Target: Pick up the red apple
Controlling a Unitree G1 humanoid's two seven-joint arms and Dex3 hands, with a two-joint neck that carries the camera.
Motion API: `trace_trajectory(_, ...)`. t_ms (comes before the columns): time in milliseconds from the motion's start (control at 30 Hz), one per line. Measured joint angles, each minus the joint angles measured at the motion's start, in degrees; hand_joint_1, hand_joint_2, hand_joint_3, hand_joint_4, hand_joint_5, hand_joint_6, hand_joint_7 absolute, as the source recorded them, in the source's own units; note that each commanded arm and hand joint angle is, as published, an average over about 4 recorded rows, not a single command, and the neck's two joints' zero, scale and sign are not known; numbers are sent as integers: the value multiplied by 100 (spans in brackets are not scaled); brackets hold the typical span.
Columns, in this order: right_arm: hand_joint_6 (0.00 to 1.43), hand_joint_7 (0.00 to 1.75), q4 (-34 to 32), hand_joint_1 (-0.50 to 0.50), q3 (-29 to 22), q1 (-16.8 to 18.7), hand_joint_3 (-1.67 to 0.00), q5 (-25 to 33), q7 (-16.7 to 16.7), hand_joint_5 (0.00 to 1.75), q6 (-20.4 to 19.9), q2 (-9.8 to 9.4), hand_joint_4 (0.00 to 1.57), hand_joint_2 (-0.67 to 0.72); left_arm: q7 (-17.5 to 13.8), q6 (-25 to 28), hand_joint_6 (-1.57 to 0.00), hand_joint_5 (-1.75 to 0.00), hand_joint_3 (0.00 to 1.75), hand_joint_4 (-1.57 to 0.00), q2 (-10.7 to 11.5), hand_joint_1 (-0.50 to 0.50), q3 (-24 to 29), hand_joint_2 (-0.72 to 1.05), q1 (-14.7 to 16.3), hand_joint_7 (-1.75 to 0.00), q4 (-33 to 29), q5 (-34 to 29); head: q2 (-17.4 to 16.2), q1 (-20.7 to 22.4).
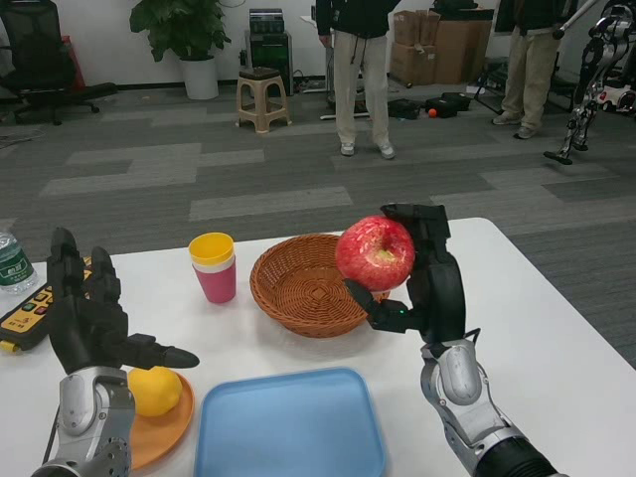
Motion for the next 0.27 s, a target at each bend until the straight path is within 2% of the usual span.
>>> trace_trajectory(100, 117, 161, 0, -33, 9, 0, -111, 0, 0, 165, 0, 0, 103, -60, 0, 0, 0, 0, 9, 0, 0, -50, 2, -68, 4, 0, -6, 0, 14, 8)
trace_trajectory(267, 116, 161, 0, -33, 12, 0, -111, 5, -3, 165, 0, 0, 105, -60, 0, 0, 0, 0, 9, 0, 0, -50, 4, -72, 20, 0, -27, 0, 36, 10)
